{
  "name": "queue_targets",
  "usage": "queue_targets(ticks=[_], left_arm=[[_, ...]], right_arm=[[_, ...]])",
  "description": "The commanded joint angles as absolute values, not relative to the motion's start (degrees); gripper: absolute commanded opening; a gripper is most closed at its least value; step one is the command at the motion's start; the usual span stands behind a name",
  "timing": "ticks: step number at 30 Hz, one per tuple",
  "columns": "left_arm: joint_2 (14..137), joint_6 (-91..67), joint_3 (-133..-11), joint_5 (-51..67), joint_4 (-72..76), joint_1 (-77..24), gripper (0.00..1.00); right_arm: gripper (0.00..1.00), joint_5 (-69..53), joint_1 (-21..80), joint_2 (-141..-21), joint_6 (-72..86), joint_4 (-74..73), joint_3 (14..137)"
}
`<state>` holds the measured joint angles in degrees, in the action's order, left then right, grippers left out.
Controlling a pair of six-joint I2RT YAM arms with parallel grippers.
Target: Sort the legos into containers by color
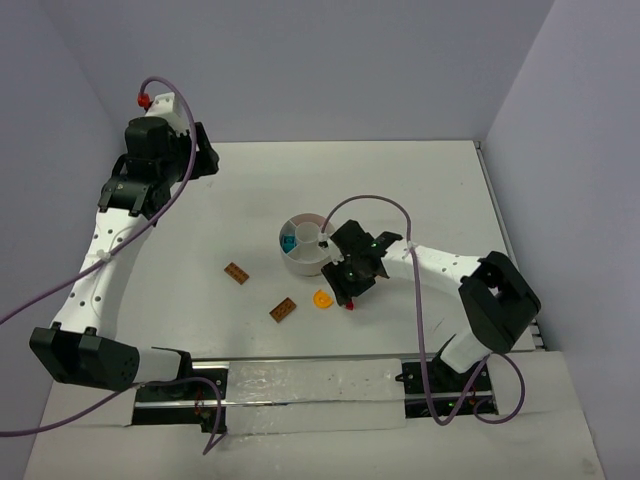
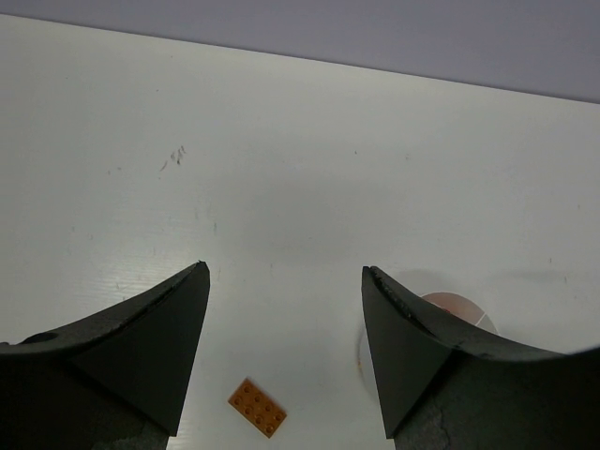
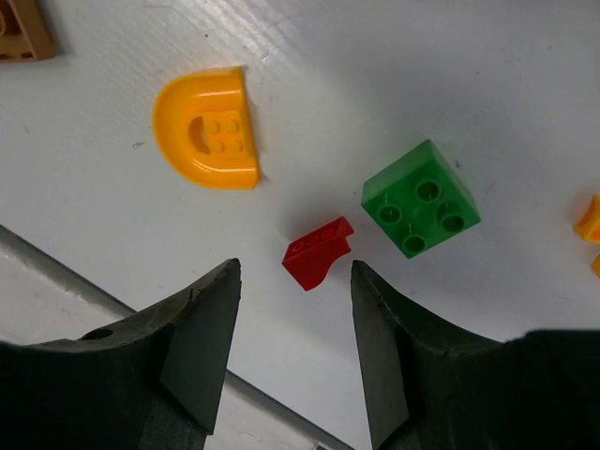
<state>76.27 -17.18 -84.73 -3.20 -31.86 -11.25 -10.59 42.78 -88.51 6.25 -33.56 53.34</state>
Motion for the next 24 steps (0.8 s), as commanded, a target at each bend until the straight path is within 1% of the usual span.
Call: queue_targets(ticks=[1, 12, 22, 24], left_arm=[[75.38, -16.00, -84.87, -4.80, -30.64, -11.16, 0.75], [75.30, -15.68, -83.99, -4.89, -30.50, -11.16, 0.76], [74.97, -15.44, -83.08, -4.95, -30.38, -11.16, 0.76], [74.97, -15.38, -82.80, -5.09, -30.32, -11.16, 0.75]], right_arm=[[0.57, -6.36, 43.30, -89.15, 9.73, -30.67, 53.53], [0.45, -6.71, 41.07, -90.59, 12.28, -29.68, 52.09], [0.46, -7.65, 39.45, -93.80, 13.24, -29.92, 52.06], [0.44, -8.24, 38.86, -94.47, 13.27, -30.05, 52.12]])
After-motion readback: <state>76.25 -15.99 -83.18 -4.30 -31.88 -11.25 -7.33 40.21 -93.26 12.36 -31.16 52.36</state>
